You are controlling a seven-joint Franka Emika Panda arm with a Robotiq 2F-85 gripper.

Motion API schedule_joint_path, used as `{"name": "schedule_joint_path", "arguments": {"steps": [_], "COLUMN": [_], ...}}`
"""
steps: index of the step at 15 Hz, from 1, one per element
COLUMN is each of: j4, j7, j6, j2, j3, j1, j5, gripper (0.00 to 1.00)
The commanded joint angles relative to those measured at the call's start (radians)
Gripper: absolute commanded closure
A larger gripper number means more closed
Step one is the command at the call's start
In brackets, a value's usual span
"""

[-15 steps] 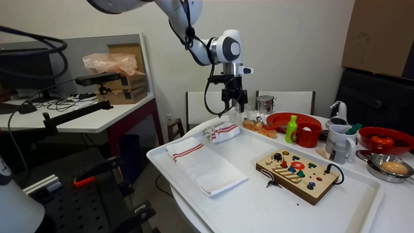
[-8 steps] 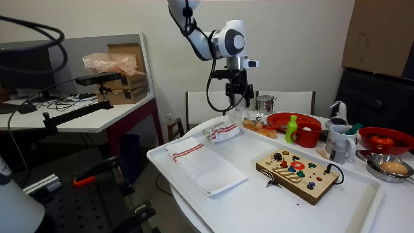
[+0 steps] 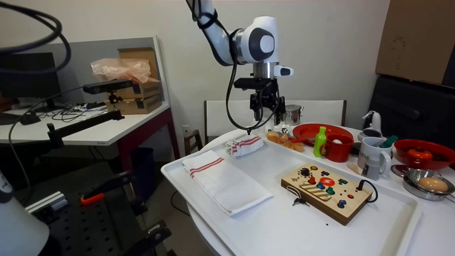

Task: Use the white towel farthest from you to wipe the tray

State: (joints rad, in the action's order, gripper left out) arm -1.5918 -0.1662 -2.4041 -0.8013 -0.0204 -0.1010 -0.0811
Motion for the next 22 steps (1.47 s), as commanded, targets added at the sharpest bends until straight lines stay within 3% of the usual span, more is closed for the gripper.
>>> {"name": "schedule_joint_path", "arguments": {"steps": [1, 22], "j4": [-0.025, -0.071], "j7": [0.014, 0.02], "j6": [-0.009, -0.025], "j2": [0.018, 0.048], "j3": [-0.003, 0.005], "j1": [0.005, 0.012], "j5": [0.008, 0.011], "gripper": [0.0, 0.0]}}
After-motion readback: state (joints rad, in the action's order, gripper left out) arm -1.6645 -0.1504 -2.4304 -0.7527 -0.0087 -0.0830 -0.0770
